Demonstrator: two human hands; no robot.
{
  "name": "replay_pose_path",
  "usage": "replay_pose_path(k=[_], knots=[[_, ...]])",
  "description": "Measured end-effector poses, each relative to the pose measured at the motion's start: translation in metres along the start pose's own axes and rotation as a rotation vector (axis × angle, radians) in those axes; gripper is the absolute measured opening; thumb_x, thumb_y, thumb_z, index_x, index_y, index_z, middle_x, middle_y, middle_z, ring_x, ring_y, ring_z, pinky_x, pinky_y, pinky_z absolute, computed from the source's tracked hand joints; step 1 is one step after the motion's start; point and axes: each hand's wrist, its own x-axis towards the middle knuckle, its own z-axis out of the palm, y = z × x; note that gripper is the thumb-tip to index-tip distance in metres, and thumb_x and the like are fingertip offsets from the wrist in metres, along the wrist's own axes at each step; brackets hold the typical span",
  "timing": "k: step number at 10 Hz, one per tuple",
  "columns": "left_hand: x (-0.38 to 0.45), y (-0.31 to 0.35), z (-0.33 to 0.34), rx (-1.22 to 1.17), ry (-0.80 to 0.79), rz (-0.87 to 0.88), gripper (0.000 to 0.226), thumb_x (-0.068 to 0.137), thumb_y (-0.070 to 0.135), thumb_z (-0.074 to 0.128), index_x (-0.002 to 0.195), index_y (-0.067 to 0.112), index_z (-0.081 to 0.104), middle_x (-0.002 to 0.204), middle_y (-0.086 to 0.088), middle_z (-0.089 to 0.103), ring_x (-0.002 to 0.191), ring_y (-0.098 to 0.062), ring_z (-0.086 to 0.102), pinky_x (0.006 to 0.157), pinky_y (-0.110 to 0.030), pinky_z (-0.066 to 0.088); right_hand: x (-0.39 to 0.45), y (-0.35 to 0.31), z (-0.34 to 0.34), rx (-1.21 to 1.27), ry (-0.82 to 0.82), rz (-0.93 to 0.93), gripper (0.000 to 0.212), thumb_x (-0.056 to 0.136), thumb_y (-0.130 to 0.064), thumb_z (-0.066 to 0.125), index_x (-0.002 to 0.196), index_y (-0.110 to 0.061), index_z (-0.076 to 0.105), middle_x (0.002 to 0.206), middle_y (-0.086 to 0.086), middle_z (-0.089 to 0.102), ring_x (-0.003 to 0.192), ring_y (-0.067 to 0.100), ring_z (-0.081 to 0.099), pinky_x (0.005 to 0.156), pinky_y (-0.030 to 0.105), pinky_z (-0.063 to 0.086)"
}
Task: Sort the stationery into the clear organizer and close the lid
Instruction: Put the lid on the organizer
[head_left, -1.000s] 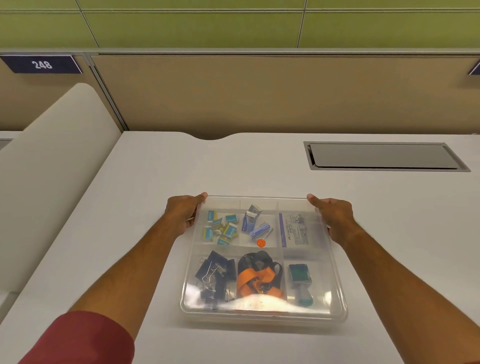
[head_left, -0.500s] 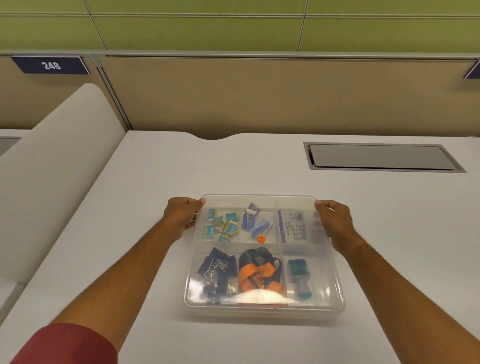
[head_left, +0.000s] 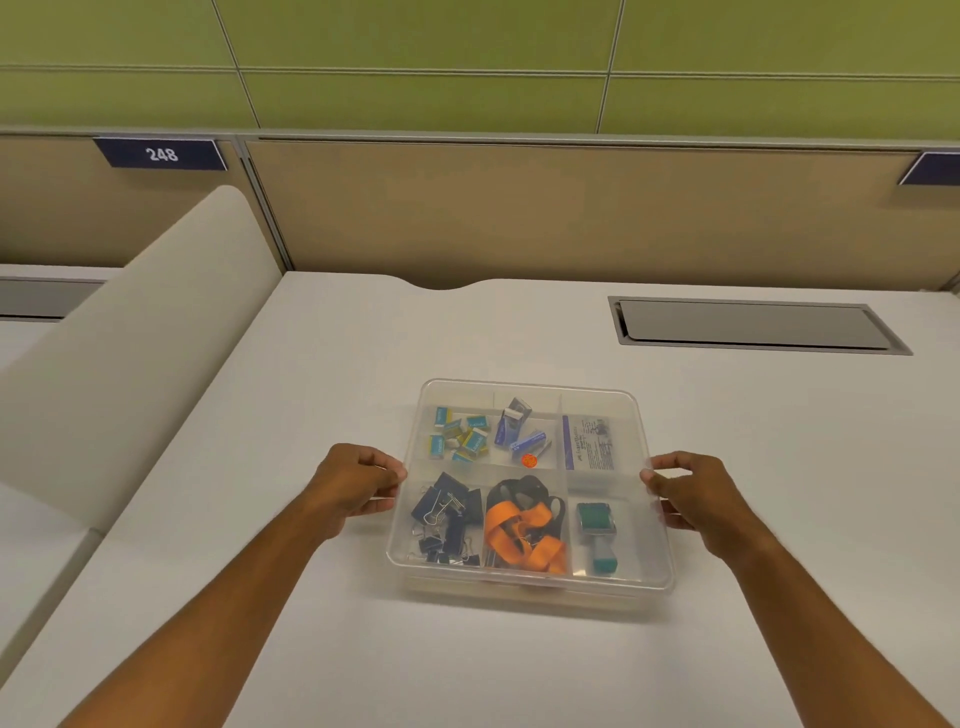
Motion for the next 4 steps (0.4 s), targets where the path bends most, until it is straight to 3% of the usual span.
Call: replay_pose_path(k=[2, 3, 4], knots=[[-0.004, -0.001, 0.004, 0.008, 0.050, -0.007, 0.006, 0.085, 0.007, 0.070, 0.087, 0.001, 0.069, 0.090, -0.017, 0.071, 0.076, -0.024, 0.068, 0.072, -0.037, 0.060, -0.007, 0.001, 0.004, -0.030, 0.073, -0.007, 0.021, 0.086, -0.023, 0.071, 0.096, -0.006, 0.065, 0.096, 0.017, 0.069, 0.068, 0.026, 0.064, 0.057, 0.030, 0.054], [-0.006, -0.003, 0.003, 0.081, 0.088, 0.011, 0.021, 0.083, 0.019, 0.074, 0.095, 0.004, 0.066, 0.098, -0.014, 0.070, 0.084, -0.027, 0.067, 0.078, -0.038, 0.058, -0.013, -0.002, 0.011, -0.169, 0.180, -0.045, 0.025, 0.086, -0.030, 0.070, 0.101, -0.011, 0.065, 0.103, 0.014, 0.069, 0.082, 0.030, 0.067, 0.073, 0.040, 0.059], [-0.013, -0.004, 0.008, 0.218, 0.150, 0.103, 0.033, 0.081, 0.029, 0.075, 0.105, 0.009, 0.063, 0.109, -0.010, 0.066, 0.094, -0.025, 0.064, 0.083, -0.038, 0.053, -0.020, -0.004, 0.018, -0.375, 0.265, -0.151, 0.035, 0.088, -0.038, 0.066, 0.113, -0.014, 0.062, 0.113, 0.013, 0.068, 0.098, 0.031, 0.065, 0.088, 0.041, 0.053]])
